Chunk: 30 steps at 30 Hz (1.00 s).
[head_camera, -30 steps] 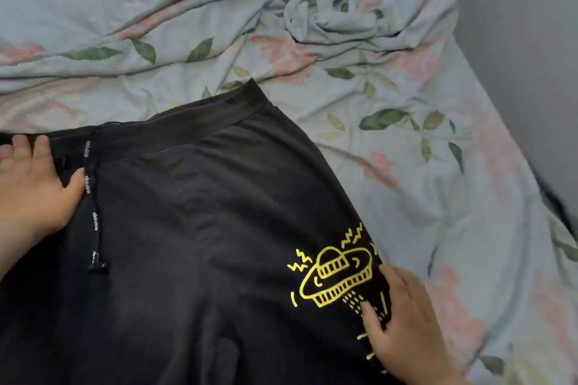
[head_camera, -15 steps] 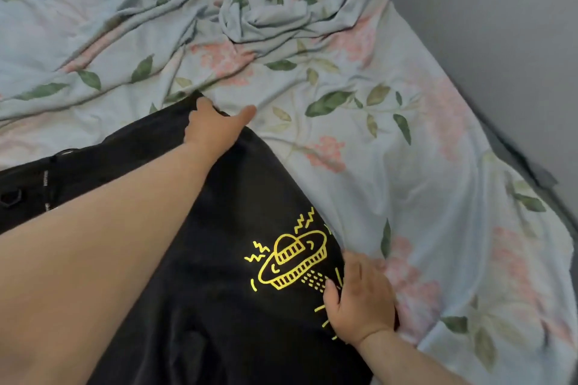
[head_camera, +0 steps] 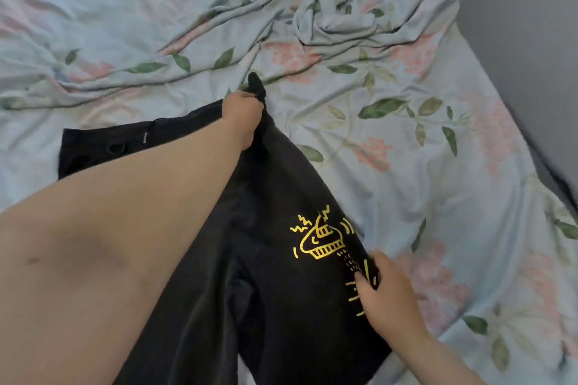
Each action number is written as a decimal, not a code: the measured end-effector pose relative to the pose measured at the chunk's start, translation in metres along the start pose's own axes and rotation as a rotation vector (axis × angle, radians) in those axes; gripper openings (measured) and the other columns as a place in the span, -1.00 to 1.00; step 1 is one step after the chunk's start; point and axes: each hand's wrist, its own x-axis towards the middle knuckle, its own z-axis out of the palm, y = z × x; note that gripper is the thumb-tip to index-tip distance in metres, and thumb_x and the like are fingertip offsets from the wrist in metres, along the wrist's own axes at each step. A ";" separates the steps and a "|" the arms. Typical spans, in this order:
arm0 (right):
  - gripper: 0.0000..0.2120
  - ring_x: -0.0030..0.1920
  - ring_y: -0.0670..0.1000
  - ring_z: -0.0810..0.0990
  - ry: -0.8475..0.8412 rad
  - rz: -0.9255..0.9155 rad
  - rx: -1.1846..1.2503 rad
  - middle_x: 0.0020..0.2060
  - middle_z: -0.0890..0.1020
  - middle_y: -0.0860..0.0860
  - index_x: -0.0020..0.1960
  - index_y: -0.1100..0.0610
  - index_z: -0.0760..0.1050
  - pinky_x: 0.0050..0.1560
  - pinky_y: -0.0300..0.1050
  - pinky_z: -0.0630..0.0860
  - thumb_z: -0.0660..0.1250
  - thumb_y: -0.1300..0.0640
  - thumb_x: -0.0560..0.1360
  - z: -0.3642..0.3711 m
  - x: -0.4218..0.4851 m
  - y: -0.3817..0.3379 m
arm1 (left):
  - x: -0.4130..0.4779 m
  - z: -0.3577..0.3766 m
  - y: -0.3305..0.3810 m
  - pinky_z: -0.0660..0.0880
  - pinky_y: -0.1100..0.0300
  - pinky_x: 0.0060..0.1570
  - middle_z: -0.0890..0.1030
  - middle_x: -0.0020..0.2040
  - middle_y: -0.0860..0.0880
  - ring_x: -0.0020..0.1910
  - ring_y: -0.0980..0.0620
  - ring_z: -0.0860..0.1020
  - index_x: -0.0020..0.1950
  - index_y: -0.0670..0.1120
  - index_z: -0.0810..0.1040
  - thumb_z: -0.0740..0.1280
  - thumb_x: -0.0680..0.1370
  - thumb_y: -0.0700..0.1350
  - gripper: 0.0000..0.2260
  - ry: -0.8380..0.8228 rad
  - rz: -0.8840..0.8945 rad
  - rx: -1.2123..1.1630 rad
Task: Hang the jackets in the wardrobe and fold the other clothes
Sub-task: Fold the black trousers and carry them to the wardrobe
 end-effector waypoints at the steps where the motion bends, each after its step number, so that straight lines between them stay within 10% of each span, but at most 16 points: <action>1: -0.67 -0.06 -0.22 0.50 -0.040 -0.048 0.005 -0.15 0.54 -0.23 -0.12 -0.29 0.43 -0.15 -0.42 0.32 0.38 0.17 0.50 -0.001 -0.013 -0.014 | -0.003 -0.013 0.003 0.56 0.07 0.09 0.62 0.11 -0.16 0.09 -0.13 0.61 0.32 -0.15 0.52 0.22 0.59 -0.33 -0.68 -0.002 -0.013 -0.052; 11: -0.26 0.09 -0.27 0.53 -0.638 -0.158 0.227 0.06 0.49 -0.36 0.31 -0.53 0.22 0.16 -0.30 0.48 0.20 0.16 0.32 0.084 -0.119 -0.150 | -0.018 -0.147 -0.004 0.58 0.19 -0.36 0.66 -0.08 -0.05 -0.09 -0.05 0.63 -0.02 -0.03 0.63 0.15 0.60 -0.36 -0.68 0.034 -0.041 -0.301; 16: -0.14 0.07 -0.20 0.53 -0.834 -0.187 0.212 0.06 0.35 -0.33 0.40 -0.53 -0.03 0.11 -0.33 0.42 0.27 0.17 0.39 0.165 -0.154 -0.190 | -0.019 -0.222 -0.035 0.63 0.19 -0.21 0.69 -0.01 -0.01 -0.07 0.02 0.67 0.03 0.01 0.65 0.12 0.58 -0.40 -0.59 0.112 0.017 -0.325; 21: -0.21 0.25 0.06 0.48 -0.930 -0.201 0.072 0.30 0.27 -0.02 0.59 -0.13 -0.13 0.37 -0.04 0.39 0.23 0.20 0.53 0.229 -0.184 -0.216 | -0.023 -0.285 -0.084 0.62 0.21 -0.31 0.65 -0.09 -0.03 -0.16 0.03 0.64 -0.03 -0.03 0.62 0.16 0.58 -0.39 -0.67 0.266 -0.022 -0.260; 28: -0.26 0.40 0.09 0.34 -0.990 -0.194 0.031 0.45 0.17 -0.01 0.61 -0.08 -0.13 0.31 -0.23 0.24 0.22 0.13 0.58 0.285 -0.202 -0.208 | -0.035 -0.329 -0.143 0.58 0.11 0.04 0.63 0.14 -0.11 0.01 -0.07 0.62 0.14 -0.12 0.61 0.29 0.53 -0.24 -0.78 0.375 -0.059 -0.267; 29: -0.27 0.38 0.05 0.38 -0.989 -0.203 0.031 0.45 0.19 -0.04 0.61 -0.06 -0.11 0.32 -0.25 0.25 0.23 0.10 0.58 0.283 -0.201 -0.200 | -0.046 -0.330 -0.151 0.54 0.21 -0.13 0.63 -0.03 -0.07 0.23 0.00 0.37 -0.03 -0.10 0.60 0.31 0.47 -0.20 -0.88 0.374 -0.061 -0.253; 30: -0.31 0.31 -0.01 0.45 -0.961 -0.221 0.051 0.42 0.26 -0.06 0.60 -0.03 -0.01 0.32 -0.27 0.31 0.25 0.08 0.58 0.276 -0.199 -0.190 | -0.060 -0.330 -0.163 0.41 0.24 -0.30 0.52 -0.23 -0.03 -0.17 0.01 0.19 -0.21 -0.05 0.47 0.31 0.43 -0.17 -0.95 0.375 -0.063 -0.221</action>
